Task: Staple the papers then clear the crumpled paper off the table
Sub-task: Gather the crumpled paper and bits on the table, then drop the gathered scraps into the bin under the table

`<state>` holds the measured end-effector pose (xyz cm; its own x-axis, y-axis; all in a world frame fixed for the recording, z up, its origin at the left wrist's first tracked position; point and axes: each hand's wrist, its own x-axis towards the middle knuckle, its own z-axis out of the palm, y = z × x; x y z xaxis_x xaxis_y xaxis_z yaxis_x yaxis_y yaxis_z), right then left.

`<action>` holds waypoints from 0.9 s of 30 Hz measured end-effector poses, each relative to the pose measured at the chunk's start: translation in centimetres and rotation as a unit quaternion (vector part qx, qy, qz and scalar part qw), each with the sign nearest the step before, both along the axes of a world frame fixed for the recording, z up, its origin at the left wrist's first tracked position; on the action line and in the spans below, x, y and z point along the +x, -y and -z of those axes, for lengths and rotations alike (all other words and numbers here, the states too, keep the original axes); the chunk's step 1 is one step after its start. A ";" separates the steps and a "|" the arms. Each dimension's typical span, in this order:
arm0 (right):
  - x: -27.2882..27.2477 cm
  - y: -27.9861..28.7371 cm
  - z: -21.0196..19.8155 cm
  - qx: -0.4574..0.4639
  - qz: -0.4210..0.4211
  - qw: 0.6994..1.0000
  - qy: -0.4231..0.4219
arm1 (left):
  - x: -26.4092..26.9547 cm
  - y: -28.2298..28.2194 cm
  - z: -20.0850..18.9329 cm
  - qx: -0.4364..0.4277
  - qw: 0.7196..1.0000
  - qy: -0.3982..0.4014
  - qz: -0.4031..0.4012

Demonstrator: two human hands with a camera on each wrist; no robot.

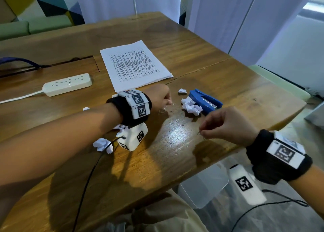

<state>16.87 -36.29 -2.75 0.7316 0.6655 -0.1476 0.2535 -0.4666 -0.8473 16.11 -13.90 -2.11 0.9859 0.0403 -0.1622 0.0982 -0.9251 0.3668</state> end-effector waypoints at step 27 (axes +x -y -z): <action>3.7 15.4 20.7 -0.213 0.239 0.937 -0.140 | -3.1 23.6 14.0 -0.280 0.938 -0.192 0.074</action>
<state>20.54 -51.71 -23.50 0.8238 0.1093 -0.5562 -0.2747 -0.7814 -0.5604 12.97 -37.50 -16.12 0.8385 -0.2906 -0.4609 0.2073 -0.6121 0.7631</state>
